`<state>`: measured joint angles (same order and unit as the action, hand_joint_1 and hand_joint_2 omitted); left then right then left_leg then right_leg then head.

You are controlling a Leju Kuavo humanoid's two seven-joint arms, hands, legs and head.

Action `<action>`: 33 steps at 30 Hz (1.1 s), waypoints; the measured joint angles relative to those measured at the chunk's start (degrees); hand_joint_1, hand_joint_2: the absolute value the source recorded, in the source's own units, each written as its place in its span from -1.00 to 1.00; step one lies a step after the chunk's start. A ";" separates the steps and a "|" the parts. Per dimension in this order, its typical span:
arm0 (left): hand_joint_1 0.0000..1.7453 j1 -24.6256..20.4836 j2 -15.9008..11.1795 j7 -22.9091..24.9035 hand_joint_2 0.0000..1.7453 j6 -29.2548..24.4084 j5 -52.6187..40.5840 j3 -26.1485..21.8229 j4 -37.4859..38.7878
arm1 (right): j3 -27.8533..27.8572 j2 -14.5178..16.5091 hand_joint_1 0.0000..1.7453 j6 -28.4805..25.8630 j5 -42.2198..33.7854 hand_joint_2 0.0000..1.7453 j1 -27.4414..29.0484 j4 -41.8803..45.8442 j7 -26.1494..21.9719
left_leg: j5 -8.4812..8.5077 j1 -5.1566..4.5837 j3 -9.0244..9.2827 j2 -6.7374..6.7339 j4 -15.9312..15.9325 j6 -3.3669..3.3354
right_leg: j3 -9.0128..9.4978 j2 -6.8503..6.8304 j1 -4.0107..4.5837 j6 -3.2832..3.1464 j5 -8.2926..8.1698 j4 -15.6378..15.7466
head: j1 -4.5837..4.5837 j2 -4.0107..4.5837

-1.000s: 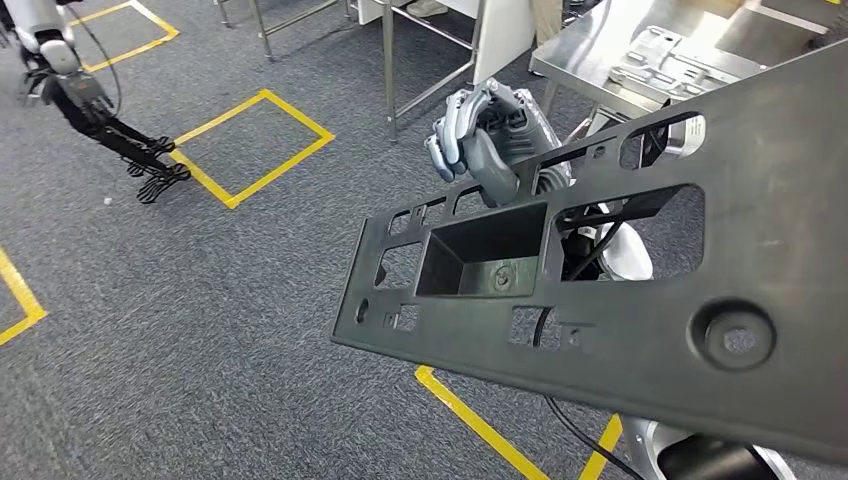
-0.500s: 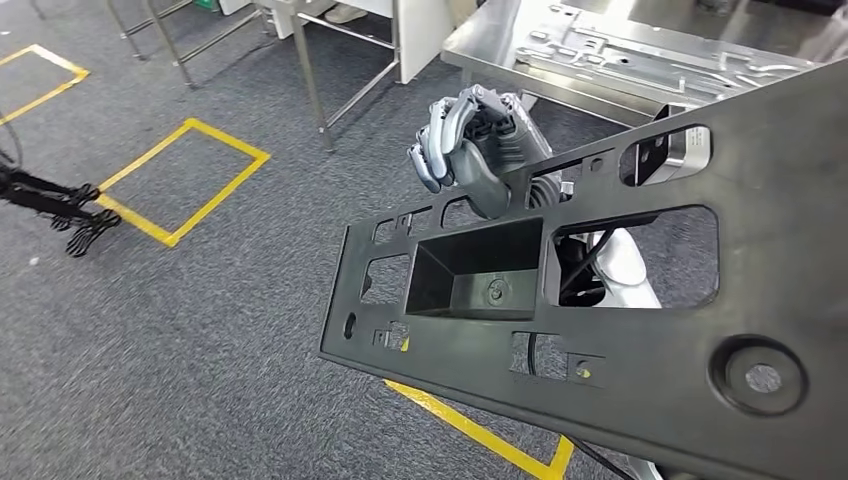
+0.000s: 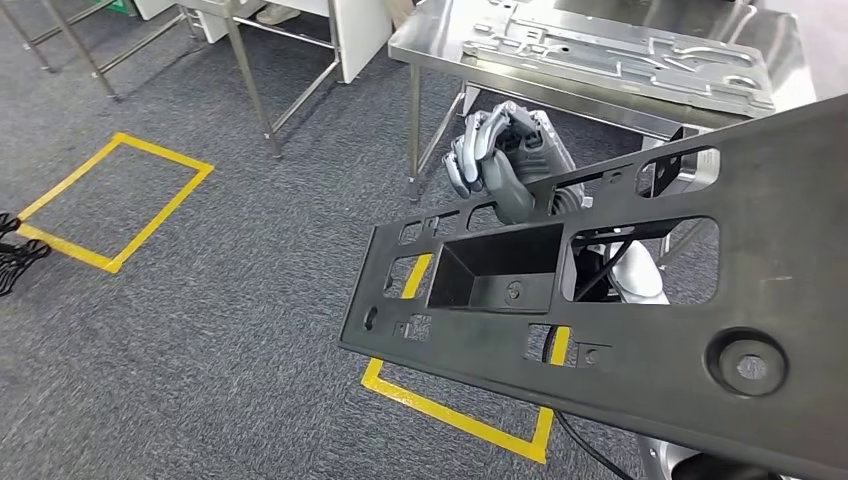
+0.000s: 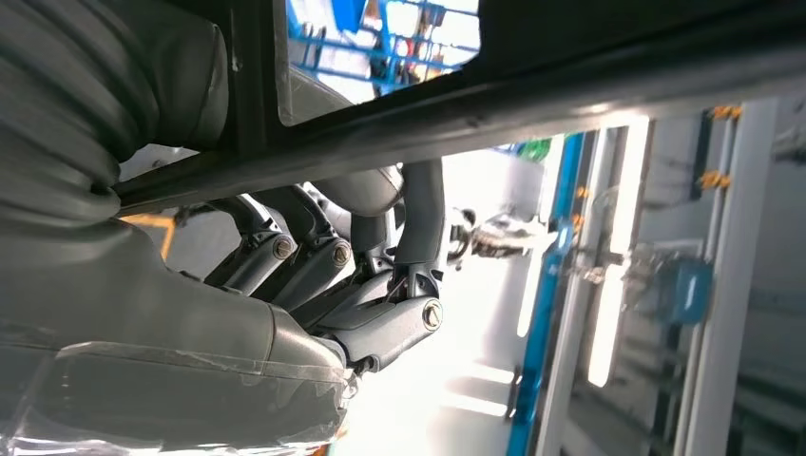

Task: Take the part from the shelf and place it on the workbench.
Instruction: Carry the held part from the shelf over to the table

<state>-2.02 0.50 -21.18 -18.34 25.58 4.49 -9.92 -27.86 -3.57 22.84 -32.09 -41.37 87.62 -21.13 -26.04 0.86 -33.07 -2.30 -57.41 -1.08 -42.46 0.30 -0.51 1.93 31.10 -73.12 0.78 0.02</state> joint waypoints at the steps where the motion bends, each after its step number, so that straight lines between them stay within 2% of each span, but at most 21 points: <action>1: -1.00 -0.08 0.02 0.22 -1.00 0.21 0.03 0.01 0.00 | 0.03 -0.12 1.00 0.02 0.04 1.00 0.18 -0.07 -0.03 | -0.11 -0.08 0.07 -0.64 -0.05 0.04 | 1.35 -0.32 0.04 -0.17 -1.69 2.66 | 0.00 -0.01; 3: -1.00 -0.22 0.05 0.54 -1.00 0.52 0.11 0.01 0.00 | 0.16 -0.22 1.00 0.07 0.05 1.00 0.20 -0.09 -0.11 | -0.37 -0.36 0.32 -1.74 -0.12 0.27 | 5.60 -2.52 0.55 -0.90 -5.03 10.72 | -0.01 0.00; 5: -1.00 -0.29 0.05 0.88 -1.00 1.01 0.15 0.01 0.00 | 0.35 -0.25 1.00 0.19 0.05 1.00 0.09 -0.09 -0.22 | -0.63 -0.67 0.58 -2.78 -0.14 0.68 | 7.88 -4.17 1.19 -1.60 -6.24 15.32 | -0.05 -0.01; 6: -1.00 -0.30 0.05 1.03 -1.00 1.26 0.15 0.01 0.00 | 0.45 -0.27 1.00 0.28 0.06 1.00 0.06 -0.09 -0.25 | -0.73 -0.77 0.69 -3.35 -0.10 0.95 | 7.93 -4.04 1.40 -1.79 -6.13 15.71 | -0.08 -0.01; 8: -1.00 -0.38 0.05 1.34 -1.00 1.76 0.14 0.02 0.00 | 0.63 -0.30 1.00 0.49 0.06 1.00 0.02 -0.09 -0.23 | -1.02 -0.77 0.99 -4.02 -0.09 1.54 | 7.96 -2.68 1.17 -2.22 -6.44 16.07 | -0.10 0.00; 10: -1.00 -0.46 0.07 1.66 -1.00 2.31 0.06 0.03 0.00 | 0.81 -0.28 1.00 0.73 0.03 1.00 -0.18 -0.08 -0.13 | -2.68 -0.58 0.26 -1.94 -2.31 2.17 | 8.29 -1.44 0.72 -2.67 -6.84 16.63 | -0.16 0.01; 12: -1.00 -0.40 0.06 1.94 -1.00 2.64 -0.03 0.05 0.00 | 0.86 -0.25 1.00 0.84 0.00 1.00 -0.31 -0.14 0.05 | -6.09 -0.34 -2.73 0.87 -8.88 2.60 | 8.42 -0.22 0.52 -2.94 -7.02 16.81 | -0.42 -0.01; 13: -1.00 -0.34 0.05 2.04 -1.00 2.72 -0.04 0.06 0.00 | 0.85 -0.23 1.00 0.86 0.00 1.00 -0.24 -0.22 0.14 | -7.52 -0.30 -4.62 1.40 -12.70 2.73 | 8.40 0.45 0.52 -3.02 -7.04 16.75 | -0.59 -0.01; 14: -1.00 -0.27 0.03 2.12 -1.00 2.80 -0.04 0.06 0.00 | 0.85 -0.23 1.00 0.87 0.00 1.00 -0.13 -0.31 0.19 | -8.09 -0.29 -6.02 1.61 -15.37 2.80 | 8.39 1.17 0.53 -3.02 -7.03 16.66 | -0.63 -0.01; 15: -1.00 -0.17 0.02 2.16 -1.00 2.86 -0.03 0.06 0.00 | 0.85 -0.23 1.00 0.87 0.00 1.00 -0.02 -0.39 0.22 | -7.49 -0.26 -6.55 1.71 -16.04 2.82 | 8.38 1.96 0.51 -3.00 -7.00 16.52 | -0.63 -0.01; 16: -1.00 -0.10 0.02 2.18 -1.00 2.91 -0.03 0.06 0.00 | 0.85 -0.23 1.00 0.87 0.00 1.00 0.04 -0.44 0.24 | -5.76 -0.22 -5.95 1.85 -14.27 2.78 | 8.38 2.78 0.47 -2.92 -6.94 16.33 | -0.66 -0.01; 17: -1.00 -0.05 0.01 2.20 -1.00 2.94 -0.03 0.06 0.00 | 0.85 -0.23 1.00 0.87 0.00 1.00 0.05 -0.45 0.24 | -3.51 -0.14 -4.54 2.33 -10.81 2.69 | 8.38 3.54 0.41 -2.79 -6.84 16.11 | -0.65 -0.01; 19: -1.00 -0.01 -0.04 2.20 -1.00 2.96 -0.03 0.06 0.00 | 0.84 -0.23 1.00 0.87 0.00 1.00 0.00 -0.45 0.25 | -0.59 0.12 -1.51 4.58 -3.79 2.31 | 8.07 4.97 0.41 -2.32 -6.63 15.58 | -0.63 -0.01; 21: -1.00 -0.10 -0.07 2.20 -1.00 2.98 -0.04 0.07 0.00 | 0.84 -0.23 1.00 0.87 0.00 1.00 0.00 -0.45 0.27 | -0.38 0.18 -0.45 5.87 -1.26 1.82 | 7.51 6.11 0.32 -1.68 -6.72 15.30 | -0.62 -0.01; 23: -1.00 -0.31 -0.04 2.22 -1.00 3.00 -0.05 0.08 0.00 | 0.89 -0.27 1.00 0.85 0.00 1.00 0.03 -0.45 0.28 | -0.20 0.13 -0.37 4.83 -0.88 1.15 | 7.16 6.75 0.14 -0.97 -6.88 15.28 | -0.62 -0.01; 25: -1.00 -0.39 -0.01 2.22 -1.00 3.05 -0.04 0.08 0.00 | 0.99 -0.32 1.00 0.84 -0.01 1.00 -0.08 -0.44 0.27 | 0.08 0.20 -0.18 3.60 -0.42 0.37 | 6.20 4.52 0.25 -0.33 -5.55 13.34 | -0.28 -0.01; 27: -1.00 -0.28 -0.03 2.19 -1.00 3.26 -0.04 0.07 0.00 | 1.04 -0.34 1.00 0.79 0.04 1.00 -0.15 -0.45 0.30 | 0.18 0.17 -0.16 2.56 -0.19 -0.06 | 3.20 1.32 0.22 0.22 -2.08 6.93 | 0.08 0.00; 29: -1.00 -0.14 -0.06 2.14 -1.00 3.58 -0.11 0.07 0.00 | 1.04 -0.37 1.00 0.67 0.35 1.00 0.14 -0.49 0.44 | 0.10 0.09 -0.27 1.72 -0.21 -0.14 | -0.12 0.29 -0.11 0.57 0.54 -0.02 | 0.11 -0.01; 30: -1.00 -0.11 -0.07 2.10 -1.00 3.73 -0.17 0.08 0.00 | 1.05 -0.43 1.00 0.60 0.57 1.00 0.31 -0.51 0.52 | 0.00 0.09 -0.29 1.37 -0.22 -0.12 | -0.60 0.14 -0.23 0.65 0.38 -1.06 | 0.13 -0.01; 31: -1.00 -0.11 -0.07 2.05 -1.00 3.85 -0.23 0.11 0.00 | 1.07 -0.49 1.00 0.56 0.77 1.00 0.42 -0.52 0.56 | -0.11 0.08 -0.26 1.11 -0.22 -0.07 | 0.06 0.04 -0.30 0.63 -0.76 0.13 | 0.13 -0.02; 33: -1.00 -0.15 -0.07 1.88 -1.00 4.03 -0.31 0.21 0.00 | 1.23 -0.57 1.00 0.53 0.97 1.00 0.42 -0.54 0.58 | -0.37 0.08 0.04 0.73 -0.22 0.15 | 4.23 -0.43 -0.20 0.24 -4.42 7.77 | 0.14 -0.01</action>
<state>-2.17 0.44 -19.30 -14.31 25.27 4.69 -9.92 -26.63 -4.15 23.37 -31.12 -40.95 87.08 -20.55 -26.40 0.94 -33.03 -1.57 -57.63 -0.93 -38.23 -0.14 -0.71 2.16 26.67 -65.34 0.92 0.01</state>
